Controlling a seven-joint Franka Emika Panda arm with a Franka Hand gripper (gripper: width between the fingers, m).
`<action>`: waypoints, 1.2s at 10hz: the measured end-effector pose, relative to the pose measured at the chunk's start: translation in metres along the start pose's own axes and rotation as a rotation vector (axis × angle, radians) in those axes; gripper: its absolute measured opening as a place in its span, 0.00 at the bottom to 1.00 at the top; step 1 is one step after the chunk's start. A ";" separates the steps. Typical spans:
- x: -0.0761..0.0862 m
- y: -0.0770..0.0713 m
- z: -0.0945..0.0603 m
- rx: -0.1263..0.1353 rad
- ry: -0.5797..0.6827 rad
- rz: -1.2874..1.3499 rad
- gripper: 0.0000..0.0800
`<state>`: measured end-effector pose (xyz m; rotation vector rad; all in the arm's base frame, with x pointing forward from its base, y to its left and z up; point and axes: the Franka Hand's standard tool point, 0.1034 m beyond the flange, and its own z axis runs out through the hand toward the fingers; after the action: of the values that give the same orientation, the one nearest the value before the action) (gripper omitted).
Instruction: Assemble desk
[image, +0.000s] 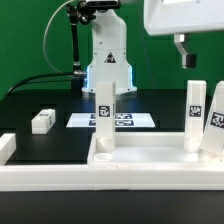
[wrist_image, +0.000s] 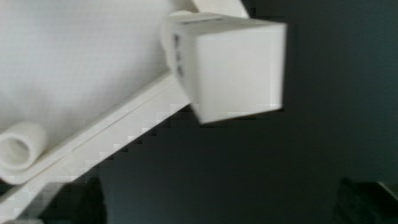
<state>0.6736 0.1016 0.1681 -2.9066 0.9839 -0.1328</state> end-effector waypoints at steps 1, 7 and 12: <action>-0.006 -0.007 0.005 0.004 0.003 0.014 0.81; -0.030 0.003 0.043 -0.029 -0.008 0.028 0.81; -0.029 0.008 0.045 -0.039 -0.011 0.031 0.48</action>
Offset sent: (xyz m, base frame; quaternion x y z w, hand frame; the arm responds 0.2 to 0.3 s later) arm -0.0094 0.0055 -0.0194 -0.0077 0.0054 0.0014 1.0000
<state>0.6503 0.1147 0.1208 -2.9223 1.0409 -0.0966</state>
